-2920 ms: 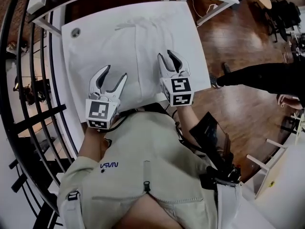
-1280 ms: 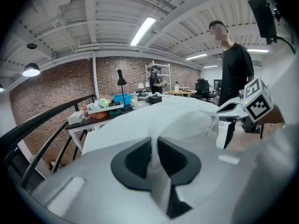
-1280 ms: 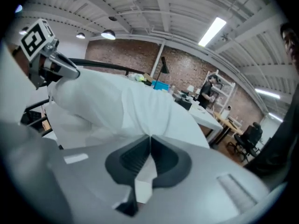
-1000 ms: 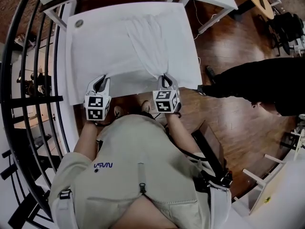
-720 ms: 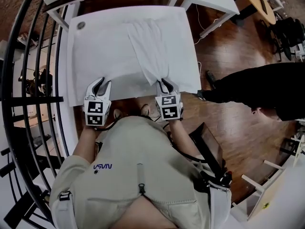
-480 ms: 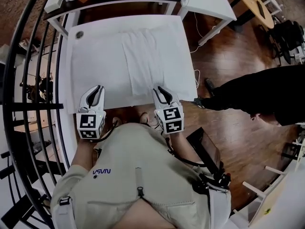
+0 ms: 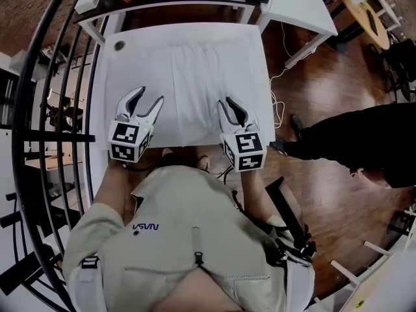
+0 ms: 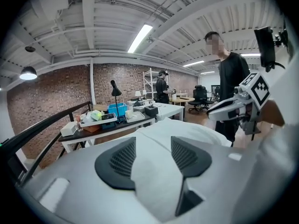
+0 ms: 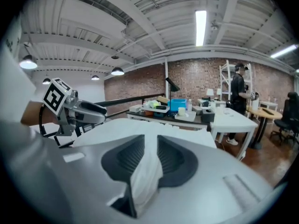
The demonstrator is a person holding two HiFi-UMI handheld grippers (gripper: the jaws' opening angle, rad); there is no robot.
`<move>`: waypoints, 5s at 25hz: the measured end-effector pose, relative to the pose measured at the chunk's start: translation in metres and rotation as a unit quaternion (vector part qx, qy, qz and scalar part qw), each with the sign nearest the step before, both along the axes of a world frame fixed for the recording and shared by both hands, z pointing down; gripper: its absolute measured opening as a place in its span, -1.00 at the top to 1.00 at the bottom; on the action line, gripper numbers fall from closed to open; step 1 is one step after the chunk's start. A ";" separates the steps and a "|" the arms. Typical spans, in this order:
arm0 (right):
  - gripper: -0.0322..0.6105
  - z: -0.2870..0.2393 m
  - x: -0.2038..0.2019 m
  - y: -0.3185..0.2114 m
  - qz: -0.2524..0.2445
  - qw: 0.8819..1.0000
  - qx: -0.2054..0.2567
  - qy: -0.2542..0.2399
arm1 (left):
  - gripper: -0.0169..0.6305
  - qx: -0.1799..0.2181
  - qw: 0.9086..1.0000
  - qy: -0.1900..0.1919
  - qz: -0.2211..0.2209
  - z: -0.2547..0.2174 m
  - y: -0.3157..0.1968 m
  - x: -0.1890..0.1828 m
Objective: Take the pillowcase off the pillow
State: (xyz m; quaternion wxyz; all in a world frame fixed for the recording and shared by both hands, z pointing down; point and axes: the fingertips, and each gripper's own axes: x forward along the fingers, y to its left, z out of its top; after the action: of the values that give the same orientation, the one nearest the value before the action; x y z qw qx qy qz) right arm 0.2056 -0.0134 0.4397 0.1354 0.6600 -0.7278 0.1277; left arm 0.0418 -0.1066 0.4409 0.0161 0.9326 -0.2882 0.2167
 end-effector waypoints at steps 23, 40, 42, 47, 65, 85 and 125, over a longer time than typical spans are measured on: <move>0.51 -0.005 0.014 -0.192 -0.045 0.993 -0.089 0.061 | 0.53 -0.109 0.978 -0.136 0.117 0.096 -0.086 0.078; 0.85 0.062 0.032 -0.234 -0.073 0.967 -0.203 0.133 | 0.85 -0.064 0.995 -0.017 0.073 0.019 -0.036 0.025; 0.85 0.054 0.062 -0.230 -0.026 0.973 -0.192 0.129 | 0.86 -0.048 0.997 0.001 0.058 0.005 -0.041 0.018; 0.86 0.032 0.139 -0.219 0.072 0.979 -0.152 0.116 | 0.87 -0.039 0.998 0.044 0.032 -0.011 -0.055 0.003; 0.53 0.034 0.107 -0.161 0.084 0.990 -0.101 0.048 | 0.63 -0.089 0.995 -0.004 0.051 0.060 -0.124 0.058; 0.41 0.068 -0.003 0.021 0.025 0.996 -0.084 0.006 | 0.25 -0.053 0.997 -0.003 0.052 0.044 0.026 0.046; 0.87 0.140 0.057 0.073 0.164 0.965 -0.198 0.060 | 0.85 -0.084 0.996 -0.005 -0.021 0.104 0.026 -0.016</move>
State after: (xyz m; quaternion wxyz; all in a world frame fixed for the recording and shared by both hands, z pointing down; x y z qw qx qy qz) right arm 0.2627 0.0597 0.5800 0.2838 0.7370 -0.5602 0.2500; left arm 0.0259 -0.0802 0.5446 0.0975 0.9207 -0.2881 0.2445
